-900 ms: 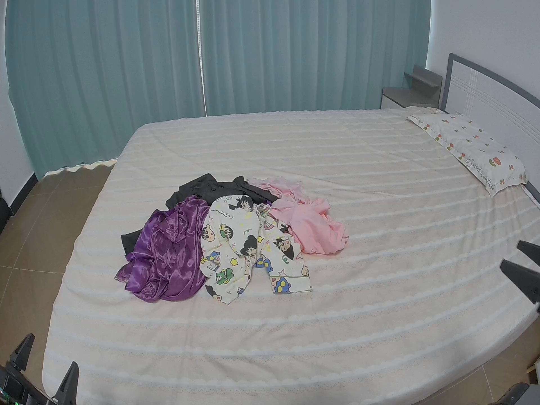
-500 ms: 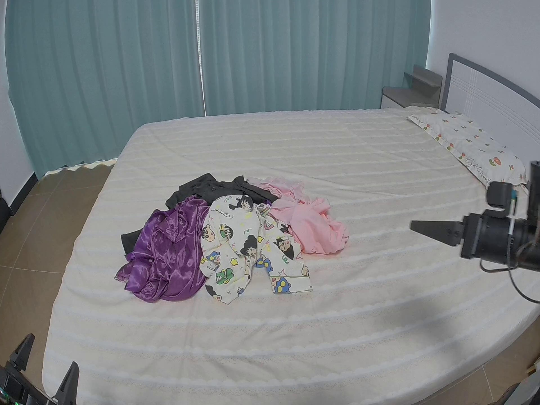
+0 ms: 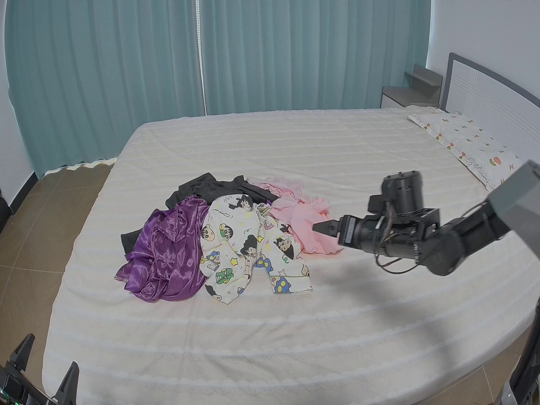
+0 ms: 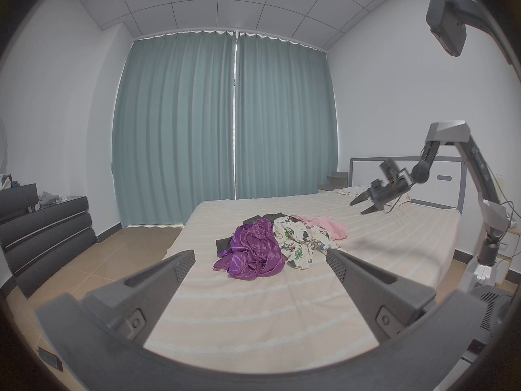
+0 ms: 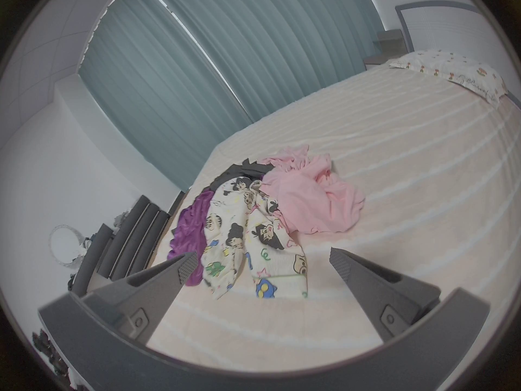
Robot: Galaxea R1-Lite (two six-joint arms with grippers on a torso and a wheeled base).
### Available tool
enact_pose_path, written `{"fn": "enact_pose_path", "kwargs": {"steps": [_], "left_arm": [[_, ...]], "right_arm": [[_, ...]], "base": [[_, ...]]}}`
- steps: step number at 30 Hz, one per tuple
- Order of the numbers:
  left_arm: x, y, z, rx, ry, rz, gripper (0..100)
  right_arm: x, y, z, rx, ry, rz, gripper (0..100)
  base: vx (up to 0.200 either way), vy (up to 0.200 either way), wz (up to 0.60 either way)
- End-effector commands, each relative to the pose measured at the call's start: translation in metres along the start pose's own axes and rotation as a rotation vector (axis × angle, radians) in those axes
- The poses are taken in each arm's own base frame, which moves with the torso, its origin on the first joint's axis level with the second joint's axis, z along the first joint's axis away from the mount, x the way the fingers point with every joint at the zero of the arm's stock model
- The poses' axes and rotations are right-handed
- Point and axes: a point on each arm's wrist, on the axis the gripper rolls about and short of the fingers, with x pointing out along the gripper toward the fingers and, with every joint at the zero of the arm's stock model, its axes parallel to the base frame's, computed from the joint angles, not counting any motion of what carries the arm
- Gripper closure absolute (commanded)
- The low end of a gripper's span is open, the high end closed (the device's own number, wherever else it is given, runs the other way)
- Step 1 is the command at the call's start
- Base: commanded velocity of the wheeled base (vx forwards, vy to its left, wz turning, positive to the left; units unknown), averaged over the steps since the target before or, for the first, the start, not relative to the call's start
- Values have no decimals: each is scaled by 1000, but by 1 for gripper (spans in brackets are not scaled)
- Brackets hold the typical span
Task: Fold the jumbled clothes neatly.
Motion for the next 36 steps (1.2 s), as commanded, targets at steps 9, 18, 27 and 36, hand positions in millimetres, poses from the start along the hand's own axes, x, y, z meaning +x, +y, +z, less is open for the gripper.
{"fn": "enact_pose_path", "kwargs": {"steps": [9, 18, 27, 36], "left_arm": [[0, 0, -5, 0, 0, -1, 0], [0, 0, -5, 0, 0, -1, 0], [0, 0, -5, 0, 0, 0, 0], [0, 0, -5, 0, 0, 0, 0]], "right_arm": [[90, 1, -61, -3, 68, -59, 0], [97, 3, -70, -16, 79, -60, 0], [121, 13, -86, -54, 102, -118, 0], [131, 8, -93, -84, 113, -141, 0]], "base": [[0, 0, 0], [0, 0, 0], [0, 0, 0], [0, 0, 0]]}}
